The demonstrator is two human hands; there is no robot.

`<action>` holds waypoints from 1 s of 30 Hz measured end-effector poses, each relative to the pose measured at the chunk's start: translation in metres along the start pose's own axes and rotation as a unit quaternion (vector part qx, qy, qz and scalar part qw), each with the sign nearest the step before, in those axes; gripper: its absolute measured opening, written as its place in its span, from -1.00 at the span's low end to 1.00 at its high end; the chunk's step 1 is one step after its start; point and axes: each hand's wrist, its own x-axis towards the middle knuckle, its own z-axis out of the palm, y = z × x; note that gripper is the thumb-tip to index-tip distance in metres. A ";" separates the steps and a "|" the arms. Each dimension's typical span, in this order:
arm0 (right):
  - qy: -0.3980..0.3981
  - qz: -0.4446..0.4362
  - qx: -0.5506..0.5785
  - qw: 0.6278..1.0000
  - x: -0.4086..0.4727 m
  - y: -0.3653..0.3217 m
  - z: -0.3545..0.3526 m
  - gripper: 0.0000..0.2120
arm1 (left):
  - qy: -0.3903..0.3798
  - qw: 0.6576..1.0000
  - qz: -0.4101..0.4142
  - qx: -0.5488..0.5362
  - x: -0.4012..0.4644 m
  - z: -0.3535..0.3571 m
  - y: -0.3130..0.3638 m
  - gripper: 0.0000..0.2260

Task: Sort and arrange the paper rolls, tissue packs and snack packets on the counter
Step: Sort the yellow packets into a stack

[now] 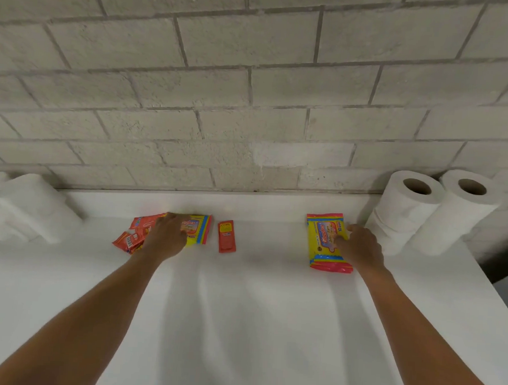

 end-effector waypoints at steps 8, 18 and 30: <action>0.005 -0.031 0.036 0.999 -0.026 0.005 -0.005 -0.58 | -0.132 0.987 0.040 0.088 0.034 -0.002 -0.009 -0.38; -0.004 -0.060 0.045 0.997 -0.068 0.003 0.007 -0.62 | -0.159 0.979 0.022 0.123 0.038 -0.008 -0.005 -0.21; -0.057 -0.067 0.163 0.983 -0.109 0.015 0.050 -0.72 | -0.030 0.974 0.055 0.216 -0.008 -0.014 0.009 -0.39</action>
